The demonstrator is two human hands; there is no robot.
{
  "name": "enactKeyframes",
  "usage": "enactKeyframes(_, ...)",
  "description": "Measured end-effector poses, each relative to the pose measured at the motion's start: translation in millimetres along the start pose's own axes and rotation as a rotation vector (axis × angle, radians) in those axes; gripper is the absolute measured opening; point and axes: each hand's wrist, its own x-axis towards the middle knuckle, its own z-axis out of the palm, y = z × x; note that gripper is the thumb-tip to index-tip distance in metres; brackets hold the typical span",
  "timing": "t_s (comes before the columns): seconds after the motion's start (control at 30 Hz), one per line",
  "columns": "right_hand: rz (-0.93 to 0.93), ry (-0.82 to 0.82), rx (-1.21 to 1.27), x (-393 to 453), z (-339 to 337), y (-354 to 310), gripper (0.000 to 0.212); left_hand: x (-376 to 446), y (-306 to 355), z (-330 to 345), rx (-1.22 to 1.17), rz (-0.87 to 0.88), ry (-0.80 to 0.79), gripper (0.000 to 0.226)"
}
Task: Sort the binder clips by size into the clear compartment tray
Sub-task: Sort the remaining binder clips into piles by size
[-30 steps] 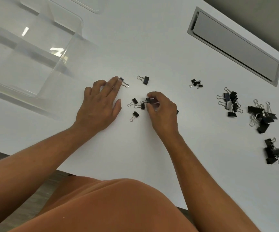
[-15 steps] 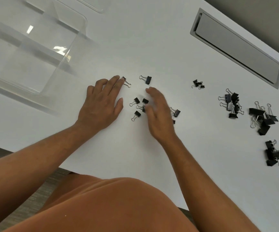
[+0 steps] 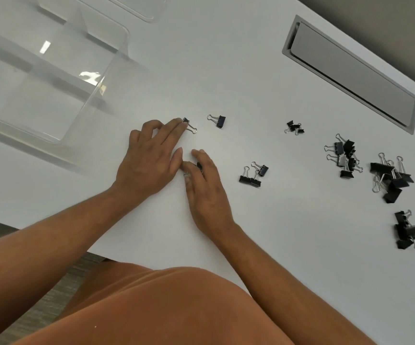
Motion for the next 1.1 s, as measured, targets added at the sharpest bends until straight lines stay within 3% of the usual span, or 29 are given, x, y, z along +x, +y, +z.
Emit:
enactKeyframes(0.17,0.009,0.182,-0.031,49.8,-36.3,21.6,0.035,0.4,0.6,-3.4,-0.091,-0.064,0.012,0.057)
enactKeyframes(0.27,0.039,0.096,-0.129,89.4,-50.8,47.3,0.041,0.2,0.7,-3.6,-0.116,-0.1,0.019,0.057)
enactKeyframes(0.37,-0.019,0.02,-0.208,107.5,-58.7,64.8,0.027,-0.6,1.0,-3.0,-0.149,-0.13,0.019,0.06)
enactKeyframes(0.47,-0.002,0.077,-0.221,98.5,-66.2,74.3,0.018,-1.3,0.9,-4.6,-0.173,-0.143,0.03,0.061)
enactKeyframes(0.63,0.169,0.157,-0.178,44.2,-72.4,81.2,0.017,-0.3,0.8,-4.9,-0.145,-0.128,0.03,0.059)
enactKeyframes(0.8,0.198,0.194,-0.117,36.4,-69.5,67.6,0.018,0.1,3.3,-3.5,-0.127,-0.114,0.018,0.057)
enactKeyframes(0.87,0.143,0.193,-0.084,52.6,-61.3,52.7,0.025,0.6,4.1,-4.0,-0.12,-0.12,0.015,0.057)
enactKeyframes(0.97,-0.109,0.082,-0.104,85.8,-34.0,33.6,0.037,0.7,4.2,-4.5,-0.108,-0.129,0.015,0.061)
enactKeyframes(1.03,-0.24,0.019,-0.144,102.4,-14.9,27.6,0.035,0.5,4.2,-4.0,-0.096,-0.139,0.009,0.064)
enactKeyframes(1.1,-0.245,0.036,-0.178,110.2,-6.5,27.6,0.027,0.9,4.1,-3.3,-0.08,-0.144,0.0,0.067)
